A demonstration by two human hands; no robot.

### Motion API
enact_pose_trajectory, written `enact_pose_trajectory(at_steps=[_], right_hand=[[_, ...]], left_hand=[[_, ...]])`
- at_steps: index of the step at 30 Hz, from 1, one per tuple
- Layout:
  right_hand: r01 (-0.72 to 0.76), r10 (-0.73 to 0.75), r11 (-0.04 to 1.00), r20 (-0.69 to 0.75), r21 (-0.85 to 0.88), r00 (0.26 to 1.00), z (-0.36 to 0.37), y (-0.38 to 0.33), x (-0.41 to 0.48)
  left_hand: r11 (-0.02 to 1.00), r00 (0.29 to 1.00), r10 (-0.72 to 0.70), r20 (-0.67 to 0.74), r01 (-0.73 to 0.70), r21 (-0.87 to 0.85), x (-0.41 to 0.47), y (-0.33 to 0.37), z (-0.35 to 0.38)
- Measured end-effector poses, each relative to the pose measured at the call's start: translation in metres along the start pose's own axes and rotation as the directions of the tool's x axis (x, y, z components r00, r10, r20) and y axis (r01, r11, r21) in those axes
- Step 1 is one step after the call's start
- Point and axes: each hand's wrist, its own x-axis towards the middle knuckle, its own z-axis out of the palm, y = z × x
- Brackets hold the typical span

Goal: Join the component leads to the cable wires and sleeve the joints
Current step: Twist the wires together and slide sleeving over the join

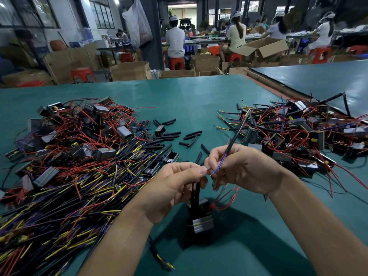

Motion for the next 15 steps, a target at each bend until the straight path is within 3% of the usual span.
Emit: enact_pose_trajectory(at_steps=[11,15], right_hand=[[0.007,-0.006,0.995,0.007,-0.102,1.000,0.0030,-0.0017,-0.0033],[0.036,-0.052,0.981,-0.082,-0.191,0.995,-0.0007,-0.0029,-0.0041]], left_hand=[[0.947,0.983,0.183,0.019,-0.182,0.265,-0.0032,0.0034,0.0023],[0.907,0.965,0.255,-0.067,-0.215,0.362,0.0008,-0.0001,0.0012]])
